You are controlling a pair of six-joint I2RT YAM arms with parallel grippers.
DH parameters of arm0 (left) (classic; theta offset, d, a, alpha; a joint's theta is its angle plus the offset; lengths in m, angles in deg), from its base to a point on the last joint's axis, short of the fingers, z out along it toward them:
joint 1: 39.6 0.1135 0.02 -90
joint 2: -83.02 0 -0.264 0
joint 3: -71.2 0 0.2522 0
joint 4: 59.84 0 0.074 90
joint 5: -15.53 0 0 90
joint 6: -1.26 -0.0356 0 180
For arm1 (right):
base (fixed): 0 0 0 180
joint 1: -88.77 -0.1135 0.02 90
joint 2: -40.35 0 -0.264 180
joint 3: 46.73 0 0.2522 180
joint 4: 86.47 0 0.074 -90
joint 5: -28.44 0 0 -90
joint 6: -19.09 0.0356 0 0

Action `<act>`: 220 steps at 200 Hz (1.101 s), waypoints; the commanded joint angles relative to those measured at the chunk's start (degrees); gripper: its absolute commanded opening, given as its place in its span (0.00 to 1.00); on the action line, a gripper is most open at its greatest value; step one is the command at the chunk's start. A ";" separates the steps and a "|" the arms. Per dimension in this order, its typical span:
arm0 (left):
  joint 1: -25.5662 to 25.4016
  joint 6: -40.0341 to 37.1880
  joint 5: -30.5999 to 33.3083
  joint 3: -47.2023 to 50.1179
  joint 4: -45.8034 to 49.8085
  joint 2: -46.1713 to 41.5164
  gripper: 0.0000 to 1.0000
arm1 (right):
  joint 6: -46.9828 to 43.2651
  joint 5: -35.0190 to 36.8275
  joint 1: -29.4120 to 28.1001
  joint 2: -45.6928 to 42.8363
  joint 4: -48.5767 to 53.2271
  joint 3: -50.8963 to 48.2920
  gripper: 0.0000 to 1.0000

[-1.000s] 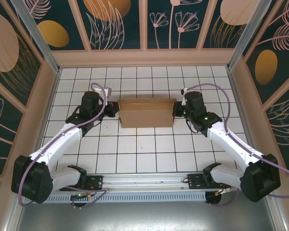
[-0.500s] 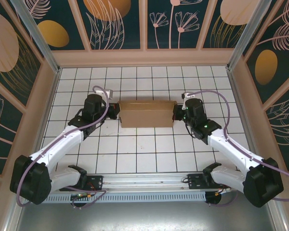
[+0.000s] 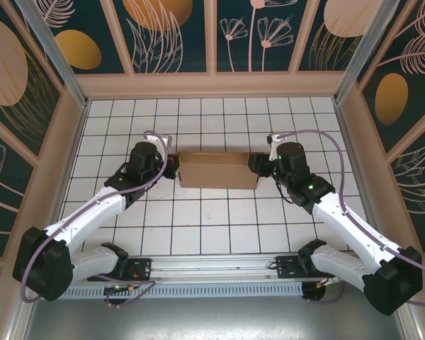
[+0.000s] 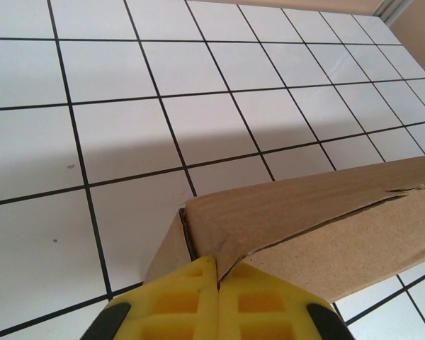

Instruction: Fold the paper box

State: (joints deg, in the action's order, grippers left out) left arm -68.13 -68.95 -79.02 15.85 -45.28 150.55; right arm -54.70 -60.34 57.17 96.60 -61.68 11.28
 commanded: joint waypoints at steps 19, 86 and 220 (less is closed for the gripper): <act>-0.82 -1.27 -0.21 1.81 10.56 1.60 0.00 | 0.87 -2.71 4.37 0.20 2.86 6.09 0.54; -0.84 -0.70 -0.21 2.38 9.93 1.03 0.00 | 5.53 -2.41 5.83 9.42 2.69 6.57 0.41; -0.77 6.41 -6.07 -4.25 13.01 -9.26 0.69 | 8.36 5.07 1.89 9.39 -1.45 -2.16 0.35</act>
State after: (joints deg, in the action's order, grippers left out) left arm -68.77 -63.90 -82.76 14.89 -34.24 143.73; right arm -47.35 -57.24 59.64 104.91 -65.83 10.62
